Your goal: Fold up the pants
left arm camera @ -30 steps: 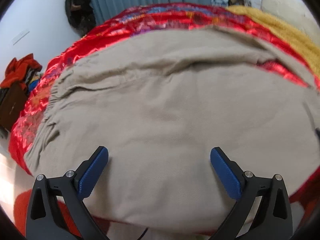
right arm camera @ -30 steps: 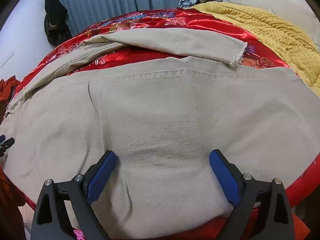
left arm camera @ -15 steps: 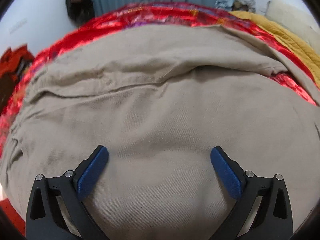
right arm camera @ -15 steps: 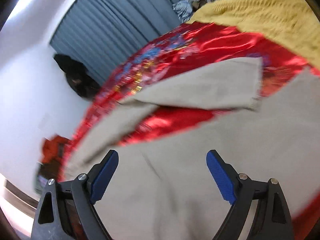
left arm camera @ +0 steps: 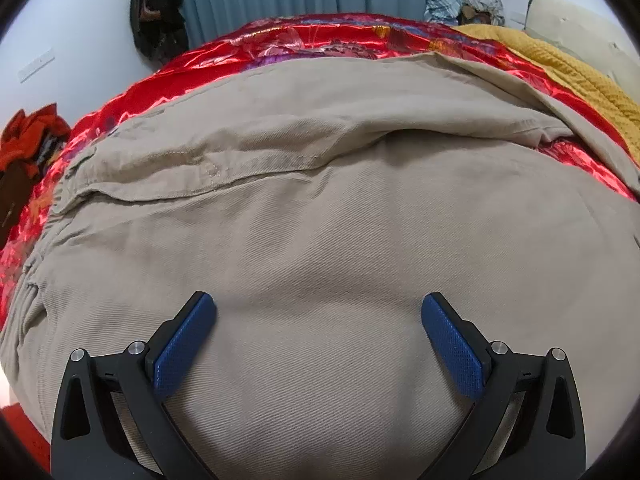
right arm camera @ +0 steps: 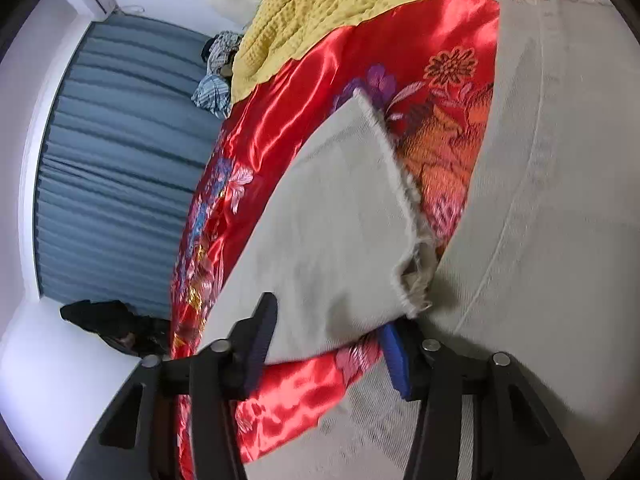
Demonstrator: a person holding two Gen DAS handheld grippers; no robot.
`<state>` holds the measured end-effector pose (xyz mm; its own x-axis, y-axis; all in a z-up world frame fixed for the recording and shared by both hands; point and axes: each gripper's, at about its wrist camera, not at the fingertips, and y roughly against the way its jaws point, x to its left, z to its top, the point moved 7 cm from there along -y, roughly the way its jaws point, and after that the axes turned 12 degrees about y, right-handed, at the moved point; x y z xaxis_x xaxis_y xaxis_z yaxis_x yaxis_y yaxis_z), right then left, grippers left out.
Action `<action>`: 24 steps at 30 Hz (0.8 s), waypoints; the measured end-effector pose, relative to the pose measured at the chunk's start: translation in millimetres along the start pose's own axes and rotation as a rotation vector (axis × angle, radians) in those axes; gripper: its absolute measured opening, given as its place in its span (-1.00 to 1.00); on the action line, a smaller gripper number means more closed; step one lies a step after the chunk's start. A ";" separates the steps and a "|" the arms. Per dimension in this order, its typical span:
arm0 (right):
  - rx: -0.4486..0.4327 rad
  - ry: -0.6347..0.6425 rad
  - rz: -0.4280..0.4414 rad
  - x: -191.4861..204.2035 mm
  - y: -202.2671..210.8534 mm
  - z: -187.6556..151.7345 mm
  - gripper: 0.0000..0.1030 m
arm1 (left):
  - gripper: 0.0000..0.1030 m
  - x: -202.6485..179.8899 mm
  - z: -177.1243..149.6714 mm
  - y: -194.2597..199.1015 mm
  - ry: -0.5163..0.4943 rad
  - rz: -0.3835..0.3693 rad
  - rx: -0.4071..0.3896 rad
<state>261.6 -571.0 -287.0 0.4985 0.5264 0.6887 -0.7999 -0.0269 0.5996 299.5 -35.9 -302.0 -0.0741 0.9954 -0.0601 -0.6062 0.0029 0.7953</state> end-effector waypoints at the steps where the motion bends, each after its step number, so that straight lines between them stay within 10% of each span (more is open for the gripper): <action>1: 0.003 0.024 -0.026 -0.1 0.9 2.8 -0.82 | 0.99 0.2 1.5 1.6 0.000 0.007 0.016; 4: 0.009 0.105 -0.030 11.3 13.8 14.5 -0.93 | 0.97 -1.4 12.8 22.6 0.012 0.003 0.050; 14: -0.089 0.499 0.403 164.9 176.6 27.5 -0.93 | 0.98 -52.1 114.6 53.4 0.290 -0.448 0.121; 19: -0.111 0.510 0.465 158.5 240.0 21.4 -0.93 | 0.98 -71.2 137.4 28.0 0.430 -0.595 0.230; 24: -0.095 0.504 0.478 141.7 272.9 18.0 -0.93 | 0.98 -75.7 144.6 6.4 0.502 -0.588 0.280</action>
<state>120.0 -519.1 -18.5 -0.1125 0.8059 0.5813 -0.9299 -0.2915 0.2243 415.8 -97.4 -205.1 -0.1915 0.6626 -0.7241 -0.4417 0.6006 0.6665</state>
